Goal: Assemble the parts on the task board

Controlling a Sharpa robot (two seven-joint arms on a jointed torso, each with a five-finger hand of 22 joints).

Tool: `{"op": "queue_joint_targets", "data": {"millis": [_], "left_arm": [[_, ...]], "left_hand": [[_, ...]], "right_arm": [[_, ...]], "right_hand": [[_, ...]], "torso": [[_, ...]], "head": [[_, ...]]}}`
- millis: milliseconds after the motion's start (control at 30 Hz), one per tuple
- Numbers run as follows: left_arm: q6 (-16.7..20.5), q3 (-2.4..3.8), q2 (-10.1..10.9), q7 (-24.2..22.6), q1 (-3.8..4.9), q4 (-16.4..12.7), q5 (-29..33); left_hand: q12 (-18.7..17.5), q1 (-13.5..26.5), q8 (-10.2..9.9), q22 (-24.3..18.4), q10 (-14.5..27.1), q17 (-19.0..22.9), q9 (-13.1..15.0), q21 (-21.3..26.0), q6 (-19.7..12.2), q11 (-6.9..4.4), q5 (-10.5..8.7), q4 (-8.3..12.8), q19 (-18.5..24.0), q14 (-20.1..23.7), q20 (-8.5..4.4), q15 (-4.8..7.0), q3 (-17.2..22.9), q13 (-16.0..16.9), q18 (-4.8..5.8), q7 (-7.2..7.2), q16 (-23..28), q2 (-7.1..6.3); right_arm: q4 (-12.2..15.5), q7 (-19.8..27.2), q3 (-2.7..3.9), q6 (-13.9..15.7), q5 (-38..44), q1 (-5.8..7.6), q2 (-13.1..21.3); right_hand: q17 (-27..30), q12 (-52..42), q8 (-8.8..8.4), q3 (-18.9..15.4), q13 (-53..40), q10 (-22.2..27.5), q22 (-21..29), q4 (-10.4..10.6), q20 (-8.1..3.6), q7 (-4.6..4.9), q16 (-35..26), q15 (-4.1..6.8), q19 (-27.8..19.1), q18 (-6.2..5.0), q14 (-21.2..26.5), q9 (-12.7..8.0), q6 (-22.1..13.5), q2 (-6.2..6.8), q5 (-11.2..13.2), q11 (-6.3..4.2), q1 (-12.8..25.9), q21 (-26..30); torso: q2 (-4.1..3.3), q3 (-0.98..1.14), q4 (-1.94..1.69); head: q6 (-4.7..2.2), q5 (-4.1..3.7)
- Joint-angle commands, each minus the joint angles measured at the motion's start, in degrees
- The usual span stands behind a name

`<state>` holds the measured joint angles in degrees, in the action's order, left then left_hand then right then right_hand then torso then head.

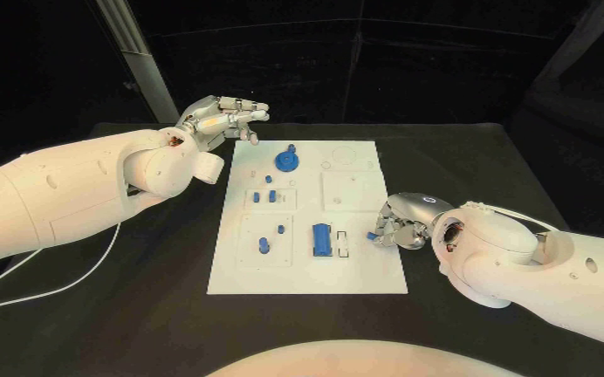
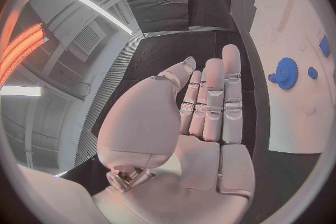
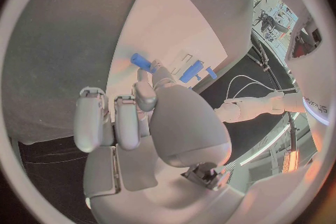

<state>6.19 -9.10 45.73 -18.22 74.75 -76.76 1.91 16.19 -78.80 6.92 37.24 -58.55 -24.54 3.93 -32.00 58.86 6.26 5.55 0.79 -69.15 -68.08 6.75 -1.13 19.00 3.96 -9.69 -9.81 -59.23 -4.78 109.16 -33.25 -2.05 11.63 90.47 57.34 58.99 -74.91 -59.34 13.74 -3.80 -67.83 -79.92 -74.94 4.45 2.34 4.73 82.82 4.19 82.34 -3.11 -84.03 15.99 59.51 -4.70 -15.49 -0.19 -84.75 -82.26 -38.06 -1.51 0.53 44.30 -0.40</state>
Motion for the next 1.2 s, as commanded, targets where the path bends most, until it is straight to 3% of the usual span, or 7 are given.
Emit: {"op": "queue_joint_targets", "data": {"millis": [33, 367, 833, 1200], "left_arm": [[-0.7, 0.03, -0.1, -0.2, 0.08, 0.0, 0.2], [-0.7, 0.01, -0.1, -0.2, 0.07, -0.1, 0.2], [-0.5, 0.00, 0.0, -0.1, 0.10, -0.3, 0.2], [-0.5, 0.00, 0.1, -0.1, 0.13, -0.4, 0.2]], "left_hand": [[0.1, -0.1, 0.2, -0.1, 0.3, 0.1, -0.1, 0.3, 0.2, -0.05, -0.05, 0.0, 0.2, 0.5, 0.02, -0.06, 0.3, -0.1, -0.76, -0.02, 0.2, -0.07], [0.1, -0.1, 0.2, -0.1, 0.3, 0.1, -0.1, 0.3, 0.2, -0.05, -0.05, 0.0, 0.2, 0.5, 0.02, -0.06, 0.3, -0.1, -0.76, -0.02, 0.2, -0.07], [0.1, -0.1, 0.2, -0.1, 0.3, 0.1, -0.1, 0.3, 0.2, -0.05, -0.05, 0.0, 0.2, 0.5, 0.02, -0.06, 0.3, -0.1, -0.76, -0.02, 0.2, -0.07], [0.2, -0.1, 0.2, -0.1, 0.3, 0.1, -0.1, 0.3, 0.1, -0.04, -0.05, 0.1, 0.1, 0.5, 0.01, -0.07, 0.3, -0.1, -0.76, -0.04, 0.1, -0.14]], "right_arm": [[0.9, 2.0, 0.02, 5.9, -2.2, 0.09, 0.2], [1.4, 2.0, 0.03, 8.6, -4.5, 0.10, -0.4], [-0.1, -0.8, 0.01, 8.2, -15.7, 0.11, -3.4], [-1.3, -3.4, 0.00, 8.8, -19.7, 0.12, -5.9]], "right_hand": [[-1.7, -0.3, -0.47, 0.8, -0.4, -0.2, -0.8, 0.3, 0.07, -0.18, 0.0, -0.18, 0.3, -0.01, -3.5, 0.0, 0.8, 0.65, -0.5, 0.00, 1.6, -0.3], [-2.1, -0.8, -0.85, 2.7, -0.8, -0.6, -1.6, 1.2, -0.07, -0.46, 0.2, -0.03, 0.7, 0.14, -3.6, -0.1, 1.8, 1.77, -1.5, -0.24, 3.3, -0.8], [-3.0, -1.4, -1.57, 6.9, -1.5, -1.6, -2.2, 3.5, -0.41, -0.93, 0.6, 0.32, 1.0, 0.25, -3.7, 0.0, 3.4, 4.12, -8.7, -0.64, 7.0, -1.0], [-3.3, -1.8, -1.71, 8.2, -1.9, -2.1, -2.5, 5.0, -0.51, -1.14, 0.8, 0.42, 1.2, 0.32, -3.8, 0.2, 4.2, 4.83, -9.7, -0.77, 9.1, -1.2]], "torso": [[0.02, -0.05, 0.03], [-0.07, -0.03, 0.01], [-0.09, -0.04, 0.05], [-0.06, -0.01, 0.06]], "head": [[0.00, -0.07], [0.15, 0.13], [0.64, 0.25], [0.86, 0.35]]}}
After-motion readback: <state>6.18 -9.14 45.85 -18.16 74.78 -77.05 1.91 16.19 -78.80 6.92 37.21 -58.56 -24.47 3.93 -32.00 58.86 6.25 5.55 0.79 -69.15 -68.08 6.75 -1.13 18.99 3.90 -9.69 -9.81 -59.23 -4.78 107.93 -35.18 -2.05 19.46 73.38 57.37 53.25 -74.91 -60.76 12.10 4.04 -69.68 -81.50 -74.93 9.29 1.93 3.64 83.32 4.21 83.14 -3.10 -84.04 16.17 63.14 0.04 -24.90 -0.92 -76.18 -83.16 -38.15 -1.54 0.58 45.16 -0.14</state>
